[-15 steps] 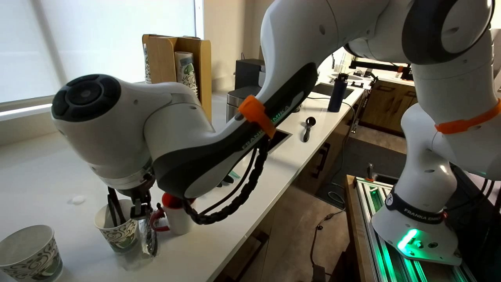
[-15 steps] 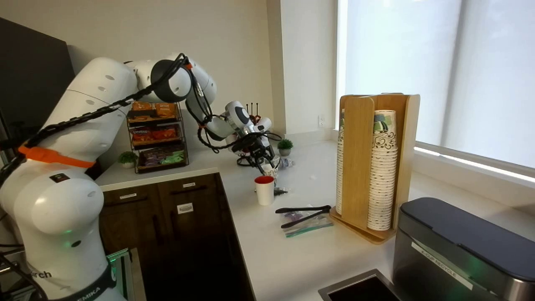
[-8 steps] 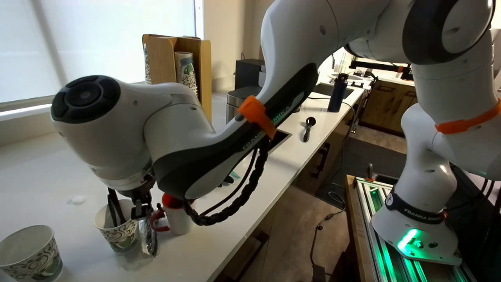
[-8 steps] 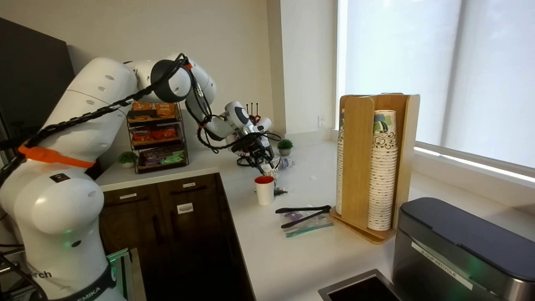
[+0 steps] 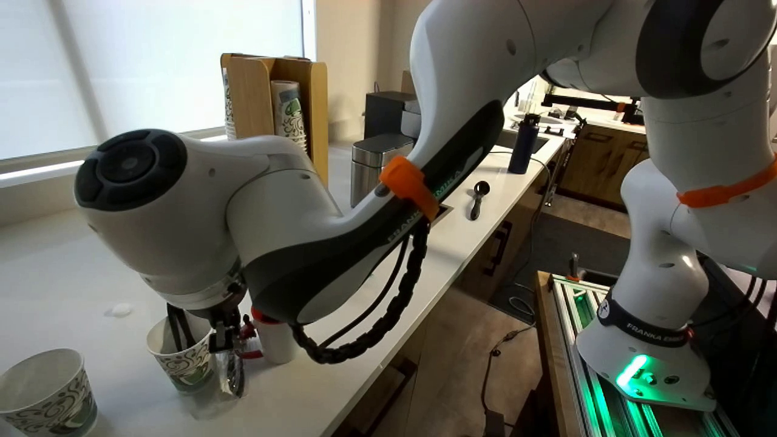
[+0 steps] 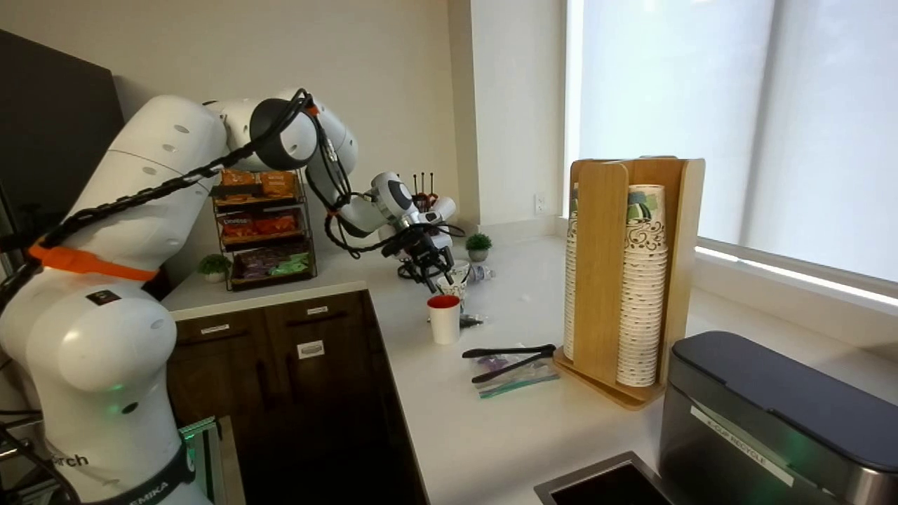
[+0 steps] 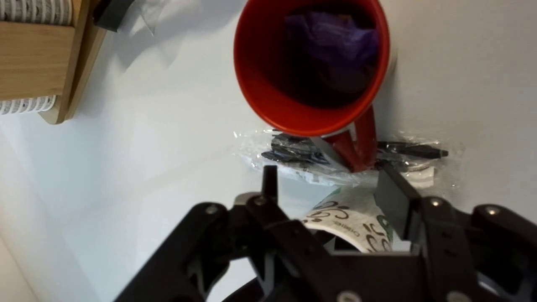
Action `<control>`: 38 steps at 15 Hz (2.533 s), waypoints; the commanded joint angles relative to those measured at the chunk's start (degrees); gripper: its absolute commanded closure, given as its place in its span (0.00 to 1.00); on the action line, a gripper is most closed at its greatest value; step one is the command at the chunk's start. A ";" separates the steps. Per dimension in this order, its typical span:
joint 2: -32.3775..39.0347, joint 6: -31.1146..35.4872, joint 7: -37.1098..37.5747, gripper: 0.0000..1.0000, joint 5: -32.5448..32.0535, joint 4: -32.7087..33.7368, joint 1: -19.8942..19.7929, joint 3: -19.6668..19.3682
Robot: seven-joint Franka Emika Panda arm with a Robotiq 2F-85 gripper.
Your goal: Remove the black knife from the mug and put it in the coffee cup on the left then pick up the fork from the counter and put it in the coffee cup.
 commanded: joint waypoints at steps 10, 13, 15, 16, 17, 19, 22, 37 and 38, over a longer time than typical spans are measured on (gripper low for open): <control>-3.12 -1.69 4.81 0.99 -1.06 -4.26 0.60 -0.64; -3.23 -1.90 5.02 1.00 -1.19 -4.31 0.67 -0.82; -4.12 -2.27 5.04 0.99 -1.13 -4.84 0.70 -0.79; -5.22 -2.88 5.10 0.99 -0.95 -5.51 0.71 -0.69; -6.28 -3.19 5.21 0.99 -0.87 -6.10 0.64 -0.61; -9.57 -2.95 4.93 0.99 -0.67 -8.03 0.00 -0.10; -14.87 -1.96 4.31 0.99 -0.37 -11.05 -0.98 0.91; -16.91 19.79 -4.20 0.99 6.51 -12.65 -9.08 4.00; -16.50 20.07 -5.67 0.99 7.85 -12.40 -9.20 3.94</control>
